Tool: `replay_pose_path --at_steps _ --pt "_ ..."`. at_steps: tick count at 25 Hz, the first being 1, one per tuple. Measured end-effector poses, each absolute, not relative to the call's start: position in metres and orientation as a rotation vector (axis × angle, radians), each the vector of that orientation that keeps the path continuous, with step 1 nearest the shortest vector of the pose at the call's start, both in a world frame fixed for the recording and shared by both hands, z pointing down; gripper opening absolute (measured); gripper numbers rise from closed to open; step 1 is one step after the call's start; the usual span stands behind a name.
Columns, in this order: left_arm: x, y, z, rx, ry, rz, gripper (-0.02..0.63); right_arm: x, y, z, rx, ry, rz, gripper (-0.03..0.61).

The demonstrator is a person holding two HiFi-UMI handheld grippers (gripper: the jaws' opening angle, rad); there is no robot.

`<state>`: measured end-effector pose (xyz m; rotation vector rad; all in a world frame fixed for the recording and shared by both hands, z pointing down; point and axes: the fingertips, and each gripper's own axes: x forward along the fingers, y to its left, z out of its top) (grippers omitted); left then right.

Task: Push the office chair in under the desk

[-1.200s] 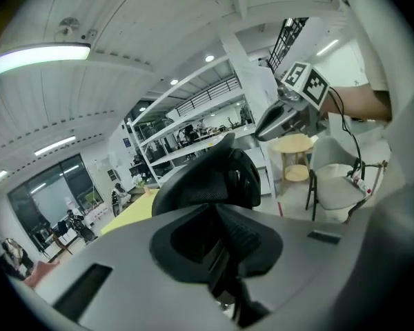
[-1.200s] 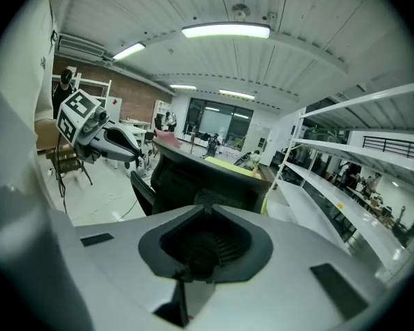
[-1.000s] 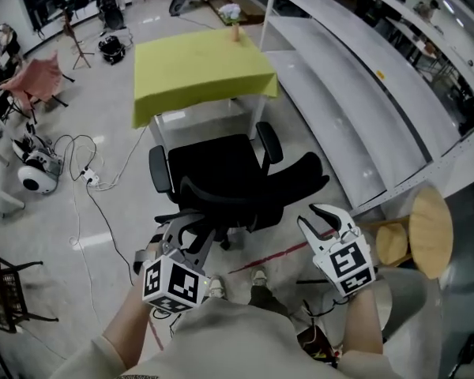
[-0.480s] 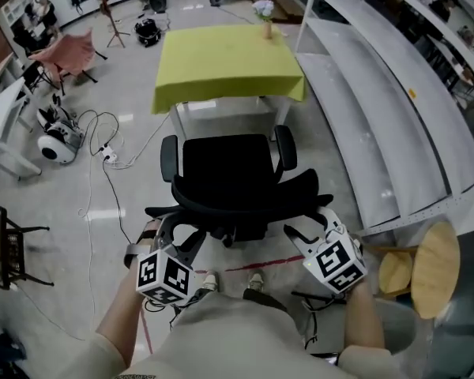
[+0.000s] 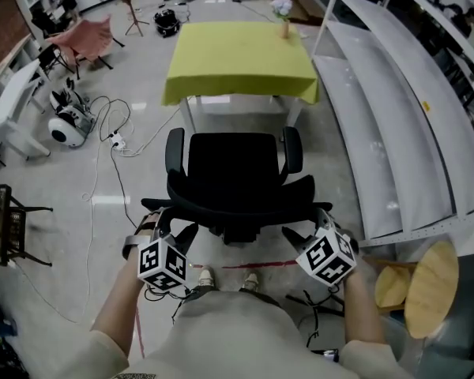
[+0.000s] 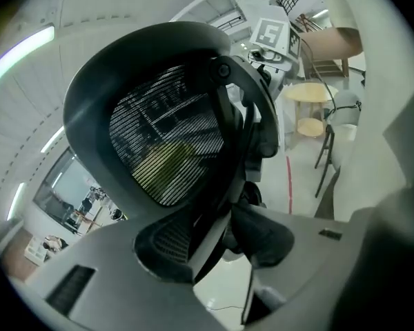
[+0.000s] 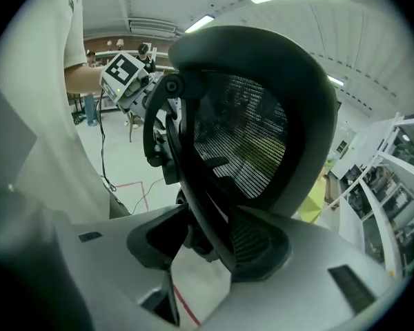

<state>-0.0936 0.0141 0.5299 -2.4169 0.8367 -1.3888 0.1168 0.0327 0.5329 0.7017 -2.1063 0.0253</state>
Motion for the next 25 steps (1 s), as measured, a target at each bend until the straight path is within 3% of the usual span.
replay_pose_path --at_steps 25 --pt "-0.073 -0.026 0.542 -2.466 0.787 -1.354 0.224 0.141 -0.012 0.552 0.614 -2.06 0.014 0.193"
